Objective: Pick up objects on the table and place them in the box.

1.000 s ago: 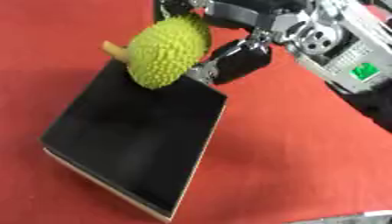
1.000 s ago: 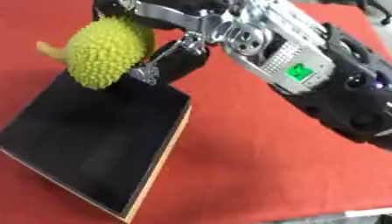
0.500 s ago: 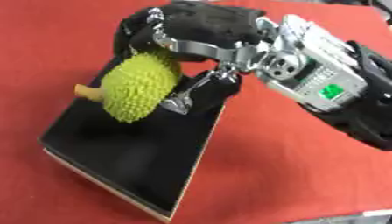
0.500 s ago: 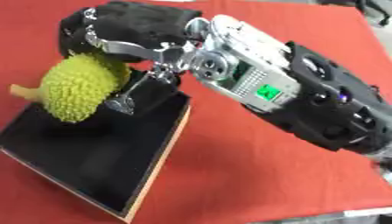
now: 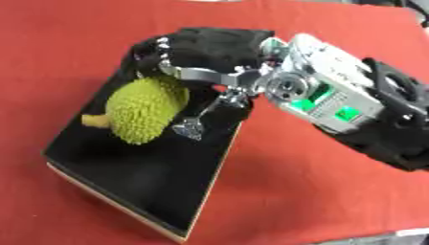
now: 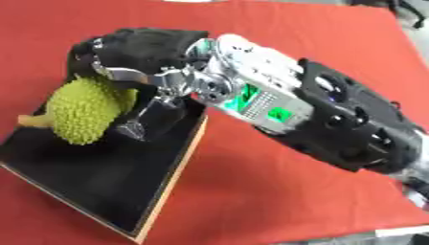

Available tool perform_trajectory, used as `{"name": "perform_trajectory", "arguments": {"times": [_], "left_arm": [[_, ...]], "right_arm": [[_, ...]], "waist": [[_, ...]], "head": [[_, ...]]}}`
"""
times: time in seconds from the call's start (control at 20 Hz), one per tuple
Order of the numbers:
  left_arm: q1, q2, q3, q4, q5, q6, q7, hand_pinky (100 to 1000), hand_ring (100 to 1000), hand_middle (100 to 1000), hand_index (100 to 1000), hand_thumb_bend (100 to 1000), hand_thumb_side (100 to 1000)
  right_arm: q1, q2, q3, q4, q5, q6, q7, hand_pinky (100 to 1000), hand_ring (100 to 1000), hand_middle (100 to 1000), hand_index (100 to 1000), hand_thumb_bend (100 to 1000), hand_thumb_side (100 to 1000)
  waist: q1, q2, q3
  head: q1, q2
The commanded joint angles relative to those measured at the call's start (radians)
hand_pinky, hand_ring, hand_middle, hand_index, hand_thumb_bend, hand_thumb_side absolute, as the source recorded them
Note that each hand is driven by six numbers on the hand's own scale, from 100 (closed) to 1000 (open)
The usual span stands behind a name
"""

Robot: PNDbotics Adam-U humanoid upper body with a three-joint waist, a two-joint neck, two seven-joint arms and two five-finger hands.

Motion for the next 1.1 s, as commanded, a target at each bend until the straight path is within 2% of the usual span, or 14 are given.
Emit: {"name": "perform_trajectory", "arguments": {"times": [0.05, 0.25, 0.65, 0.7, 0.8, 0.85, 0.95, 1.1], "left_arm": [[-0.004, 0.025, 0.011, -0.017, 0.002, 0.005, -0.001, 602, 632, 601, 691, 100, 157], [-0.002, 0.023, 0.012, -0.020, 0.003, 0.008, -0.001, 602, 632, 601, 691, 100, 164], [0.000, 0.020, 0.014, -0.021, 0.004, 0.012, -0.003, 601, 631, 599, 690, 100, 175], [0.001, 0.019, 0.014, -0.021, 0.004, 0.013, -0.003, 601, 631, 599, 690, 100, 176], [0.001, 0.019, 0.015, -0.022, 0.004, 0.014, -0.002, 601, 631, 598, 690, 100, 179], [0.001, 0.019, 0.015, -0.022, 0.004, 0.014, -0.002, 601, 631, 598, 690, 100, 178], [0.002, 0.018, 0.016, -0.022, 0.003, 0.015, -0.001, 601, 631, 598, 690, 100, 178], [0.002, 0.018, 0.015, -0.023, 0.002, 0.016, -0.001, 601, 631, 598, 690, 100, 176]], "right_arm": [[-0.012, 0.004, 0.005, -0.016, -0.035, 0.057, 0.086, 706, 939, 893, 832, 100, 152], [0.008, 0.012, 0.018, -0.016, -0.029, 0.098, 0.131, 715, 953, 898, 834, 100, 143], [0.026, 0.039, 0.023, -0.016, 0.053, 0.079, 0.153, 733, 986, 909, 883, 100, 100], [0.027, 0.039, 0.020, -0.016, 0.062, 0.079, 0.153, 741, 995, 917, 893, 100, 152], [0.027, 0.040, 0.012, -0.016, 0.074, 0.074, 0.143, 792, 1000, 966, 928, 100, 385], [0.027, 0.039, 0.007, -0.016, 0.079, 0.067, 0.133, 803, 1000, 968, 934, 100, 376], [0.026, 0.038, -0.003, -0.016, 0.087, 0.050, 0.110, 825, 1000, 967, 940, 100, 419], [0.022, 0.038, -0.015, -0.016, 0.097, 0.026, 0.089, 828, 1000, 947, 934, 141, 403]], "waist": [[0.006, -0.025, 0.002], [0.005, -0.024, 0.004], [0.006, -0.023, 0.003], [0.006, -0.023, 0.003], [0.006, -0.023, 0.003], [0.006, -0.023, 0.003], [0.006, -0.024, 0.003], [0.006, -0.025, 0.003]], "head": [[-0.005, 0.007], [-0.006, 0.006], [-0.010, 0.007], [-0.009, 0.007], [-0.009, 0.007], [-0.009, 0.008], [-0.008, 0.009], [-0.008, 0.009]]}}
